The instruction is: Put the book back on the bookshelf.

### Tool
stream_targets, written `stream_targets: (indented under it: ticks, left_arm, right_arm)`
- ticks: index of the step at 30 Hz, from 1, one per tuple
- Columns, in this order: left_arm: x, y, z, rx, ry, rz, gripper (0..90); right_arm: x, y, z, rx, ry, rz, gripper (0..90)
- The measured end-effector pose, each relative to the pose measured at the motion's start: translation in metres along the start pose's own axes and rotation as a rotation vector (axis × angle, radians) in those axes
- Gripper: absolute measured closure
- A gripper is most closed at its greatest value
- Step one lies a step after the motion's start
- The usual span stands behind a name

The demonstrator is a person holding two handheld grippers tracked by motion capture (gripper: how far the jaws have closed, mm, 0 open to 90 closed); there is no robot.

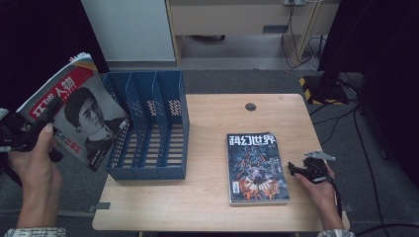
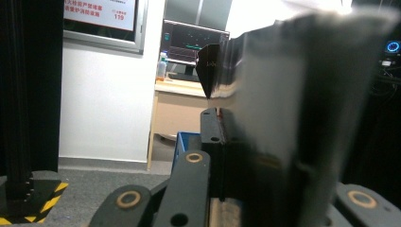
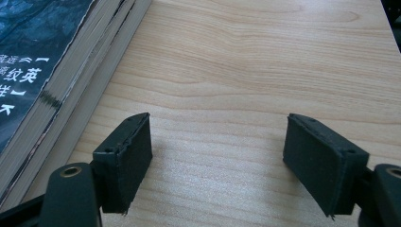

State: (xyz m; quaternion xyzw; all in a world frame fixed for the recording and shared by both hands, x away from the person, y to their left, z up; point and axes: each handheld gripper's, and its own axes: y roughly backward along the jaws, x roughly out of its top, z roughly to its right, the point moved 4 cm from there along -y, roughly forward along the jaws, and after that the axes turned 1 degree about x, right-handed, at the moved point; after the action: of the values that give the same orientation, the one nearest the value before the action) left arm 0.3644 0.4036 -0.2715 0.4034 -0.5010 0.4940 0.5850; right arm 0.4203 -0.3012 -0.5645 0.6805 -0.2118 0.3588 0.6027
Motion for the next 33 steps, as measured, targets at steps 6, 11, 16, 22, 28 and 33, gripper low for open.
stream_targets:
  ticks: [6,11,16,22,28,33]
  left_arm:
    - [-0.004,-0.006,0.004,0.001,0.000,-0.004,86.8]
    - [-0.008,-0.010,0.007,-0.001,0.000,-0.012,86.8]
    - [-0.012,-0.014,0.011,-0.009,0.002,-0.019,86.8]
    - [-0.013,-0.018,0.015,-0.012,0.000,-0.020,86.8]
    - [-0.013,-0.019,0.017,-0.016,-0.003,-0.020,86.8]
    - [-0.012,-0.021,0.015,0.002,-0.017,-0.025,86.8]
  right_arm:
    - [0.000,0.000,0.000,0.001,0.003,-0.001,24.5]
    - [0.000,0.000,0.000,0.000,0.000,0.000,24.4]
    - [0.000,0.000,0.000,0.001,0.001,0.000,24.4]
    - [0.000,0.000,-0.001,0.005,0.002,-0.002,24.4]
    - [0.000,0.000,-0.001,0.005,0.002,-0.002,24.4]
    - [0.000,0.000,-0.001,0.005,0.002,-0.002,24.4]
